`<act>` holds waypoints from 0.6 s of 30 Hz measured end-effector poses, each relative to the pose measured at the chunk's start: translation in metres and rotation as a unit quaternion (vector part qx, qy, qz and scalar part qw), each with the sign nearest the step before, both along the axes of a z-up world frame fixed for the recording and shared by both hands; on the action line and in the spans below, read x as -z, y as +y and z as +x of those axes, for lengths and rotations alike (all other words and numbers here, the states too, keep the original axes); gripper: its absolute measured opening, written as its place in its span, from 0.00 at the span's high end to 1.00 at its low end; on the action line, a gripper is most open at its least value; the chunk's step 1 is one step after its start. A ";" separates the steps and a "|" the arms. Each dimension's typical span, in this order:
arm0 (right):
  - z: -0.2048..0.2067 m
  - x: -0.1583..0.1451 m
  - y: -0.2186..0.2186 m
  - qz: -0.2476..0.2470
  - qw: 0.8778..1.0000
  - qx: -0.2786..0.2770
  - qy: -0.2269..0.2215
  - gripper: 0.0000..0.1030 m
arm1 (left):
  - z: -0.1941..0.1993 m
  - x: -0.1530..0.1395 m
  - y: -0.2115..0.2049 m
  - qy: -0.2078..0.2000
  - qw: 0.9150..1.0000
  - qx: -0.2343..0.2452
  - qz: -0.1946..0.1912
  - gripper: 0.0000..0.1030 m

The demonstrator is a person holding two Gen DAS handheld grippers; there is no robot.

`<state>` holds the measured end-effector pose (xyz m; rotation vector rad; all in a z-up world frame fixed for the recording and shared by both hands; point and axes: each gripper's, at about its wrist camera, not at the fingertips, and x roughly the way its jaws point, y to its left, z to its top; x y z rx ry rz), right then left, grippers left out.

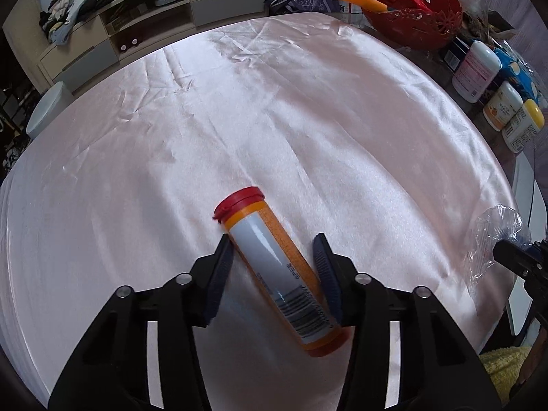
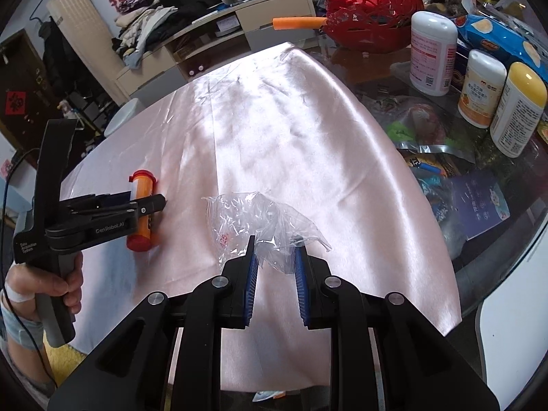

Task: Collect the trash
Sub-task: 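Grasp the clear plastic bag with the right tool while the left tool grasps the orange M&M's tube, then lower the bag and tube into the black bin and open both tools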

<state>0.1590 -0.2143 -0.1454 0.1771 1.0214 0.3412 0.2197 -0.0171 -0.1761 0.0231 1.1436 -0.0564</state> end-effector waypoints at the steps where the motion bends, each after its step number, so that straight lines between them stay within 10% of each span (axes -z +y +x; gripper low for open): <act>1: -0.005 -0.002 -0.001 0.000 1.000 0.000 -0.001 0.79 | -0.003 -0.001 0.000 0.002 1.000 -0.001 -0.003 0.68; 18: -0.104 -0.033 0.011 -0.002 1.000 -0.004 -0.024 0.79 | -0.139 -0.021 0.000 0.000 0.997 0.051 -0.065 0.72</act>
